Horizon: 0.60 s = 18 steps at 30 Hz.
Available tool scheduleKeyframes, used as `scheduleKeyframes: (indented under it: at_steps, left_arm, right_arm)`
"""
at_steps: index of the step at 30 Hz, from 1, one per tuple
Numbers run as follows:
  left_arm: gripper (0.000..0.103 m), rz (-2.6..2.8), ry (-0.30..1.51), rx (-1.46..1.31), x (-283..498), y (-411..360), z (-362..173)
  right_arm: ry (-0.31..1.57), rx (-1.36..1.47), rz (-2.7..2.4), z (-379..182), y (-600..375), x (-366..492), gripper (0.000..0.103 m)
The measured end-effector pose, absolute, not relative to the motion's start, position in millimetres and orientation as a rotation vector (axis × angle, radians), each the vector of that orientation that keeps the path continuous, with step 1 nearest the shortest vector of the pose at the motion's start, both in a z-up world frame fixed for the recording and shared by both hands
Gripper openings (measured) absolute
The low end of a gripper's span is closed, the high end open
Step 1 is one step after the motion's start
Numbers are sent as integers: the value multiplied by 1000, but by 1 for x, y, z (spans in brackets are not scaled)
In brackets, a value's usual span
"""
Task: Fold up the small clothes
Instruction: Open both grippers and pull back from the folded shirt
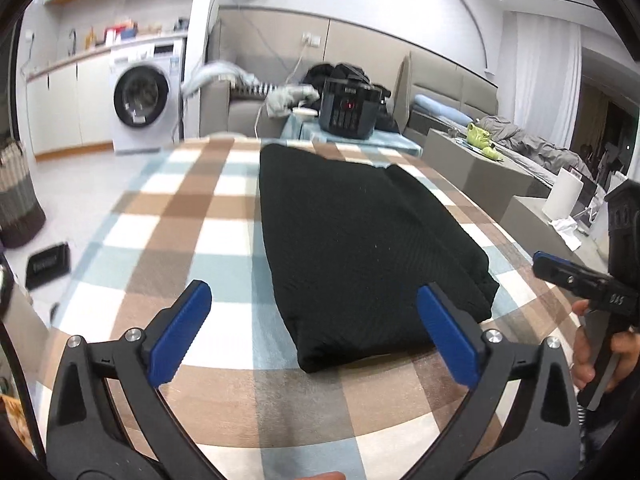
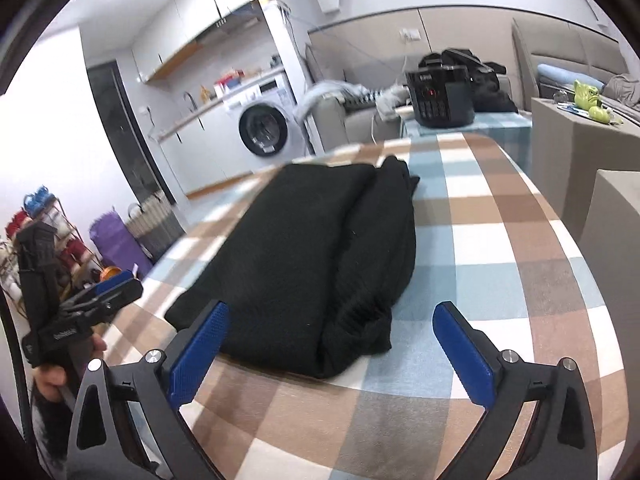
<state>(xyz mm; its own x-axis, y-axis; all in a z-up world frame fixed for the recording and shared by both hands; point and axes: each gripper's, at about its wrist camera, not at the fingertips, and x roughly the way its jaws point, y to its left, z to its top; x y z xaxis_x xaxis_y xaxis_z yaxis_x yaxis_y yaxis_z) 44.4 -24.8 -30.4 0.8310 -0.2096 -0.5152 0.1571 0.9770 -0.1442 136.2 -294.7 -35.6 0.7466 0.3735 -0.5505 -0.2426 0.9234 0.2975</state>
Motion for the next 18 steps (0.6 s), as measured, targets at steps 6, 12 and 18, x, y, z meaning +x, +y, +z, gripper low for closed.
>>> scheduleKeyframes:
  at_steps: [6, 12, 18]
  left_arm:
    - [102, -175, 495, -81, 28, -25, -26]
    - [102, -148, 453, -92, 18, -24, -30]
    - [102, -162, 414, -94, 9, -24, -36]
  right_arm:
    - [581, 195, 364, -34, -294, 122, 103]
    - [542, 192, 390, -41, -291, 117, 103]
    - [492, 191, 399, -45, -291, 113, 103]
